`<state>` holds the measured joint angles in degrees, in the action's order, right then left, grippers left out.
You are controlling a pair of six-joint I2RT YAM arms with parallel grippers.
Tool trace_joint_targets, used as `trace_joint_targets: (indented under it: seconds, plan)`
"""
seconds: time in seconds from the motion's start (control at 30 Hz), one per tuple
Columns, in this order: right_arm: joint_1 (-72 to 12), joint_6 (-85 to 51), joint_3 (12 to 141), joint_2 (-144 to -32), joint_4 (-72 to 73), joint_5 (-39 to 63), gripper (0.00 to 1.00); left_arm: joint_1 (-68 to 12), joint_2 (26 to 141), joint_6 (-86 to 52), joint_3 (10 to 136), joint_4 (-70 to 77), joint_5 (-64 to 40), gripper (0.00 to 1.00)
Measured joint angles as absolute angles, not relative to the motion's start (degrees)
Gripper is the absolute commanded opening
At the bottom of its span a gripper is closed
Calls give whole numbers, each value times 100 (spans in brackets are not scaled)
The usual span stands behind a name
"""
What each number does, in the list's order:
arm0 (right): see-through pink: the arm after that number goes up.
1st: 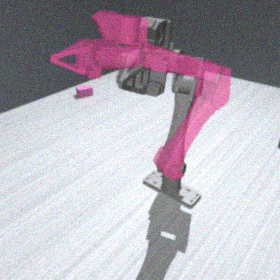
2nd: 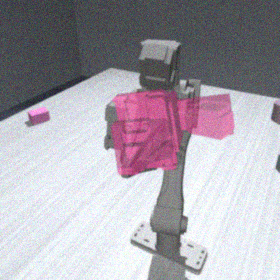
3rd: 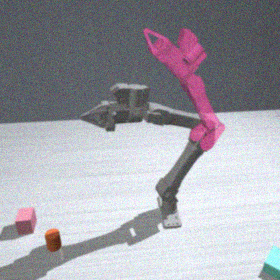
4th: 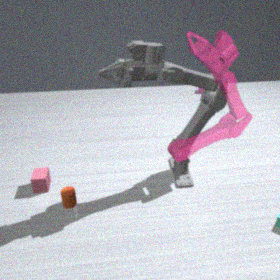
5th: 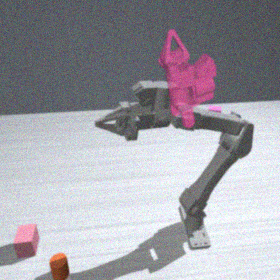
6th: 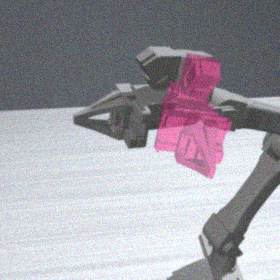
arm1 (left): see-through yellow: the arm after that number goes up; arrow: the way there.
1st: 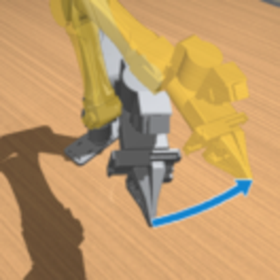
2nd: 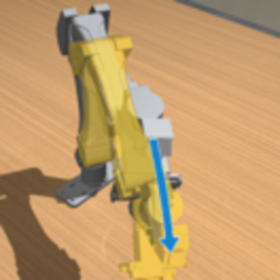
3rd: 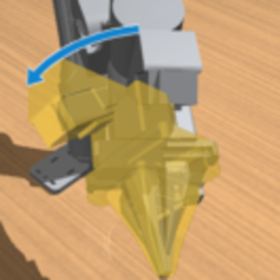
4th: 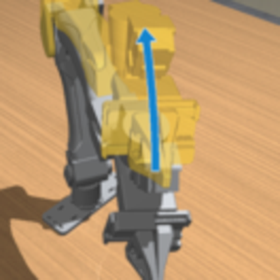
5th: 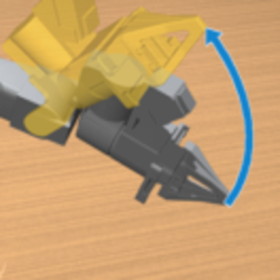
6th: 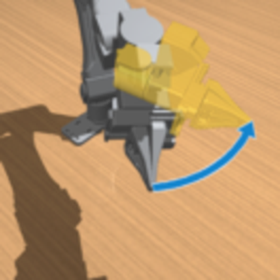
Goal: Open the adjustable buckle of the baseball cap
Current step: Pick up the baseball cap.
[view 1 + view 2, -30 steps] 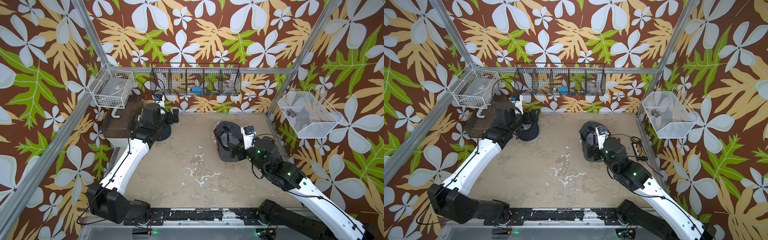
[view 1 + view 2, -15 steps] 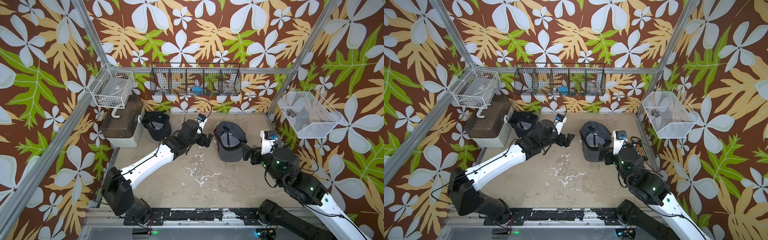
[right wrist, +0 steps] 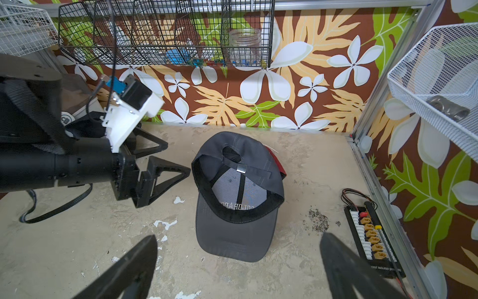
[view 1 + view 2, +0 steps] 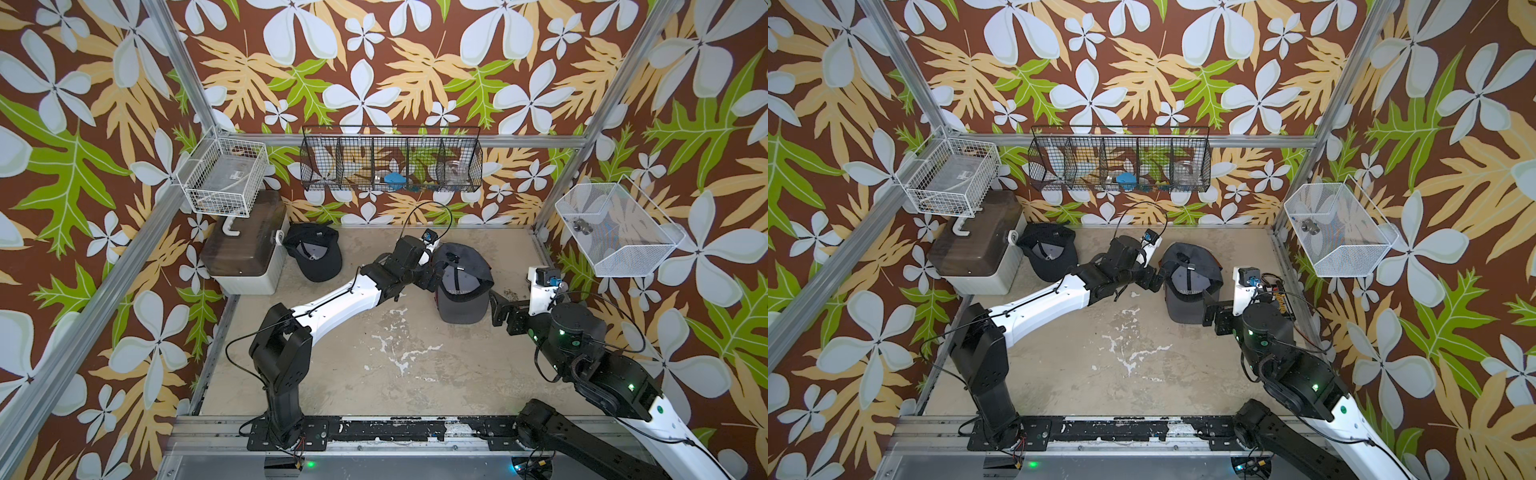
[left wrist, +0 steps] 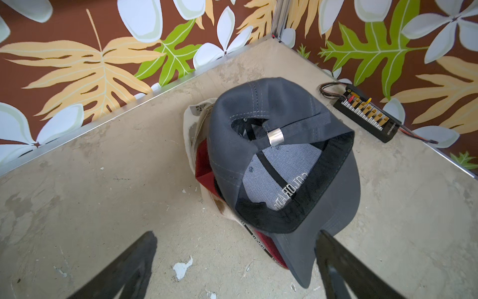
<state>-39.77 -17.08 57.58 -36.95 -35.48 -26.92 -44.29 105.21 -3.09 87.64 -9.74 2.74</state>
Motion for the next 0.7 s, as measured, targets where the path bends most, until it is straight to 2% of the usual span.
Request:
trace_joint_targets:
  seconds: [0.53, 0.7]
  plan:
    - [-3977, -1568, 5710, -3420, -3533, -2738, 100, -4469, 11874, -307, 10130, -1184, 436, 78]
    - [-3977, -1474, 5671, -3417, -3518, -2735, 100, -4469, 11970, -281, 10173, -1225, 550, 64]
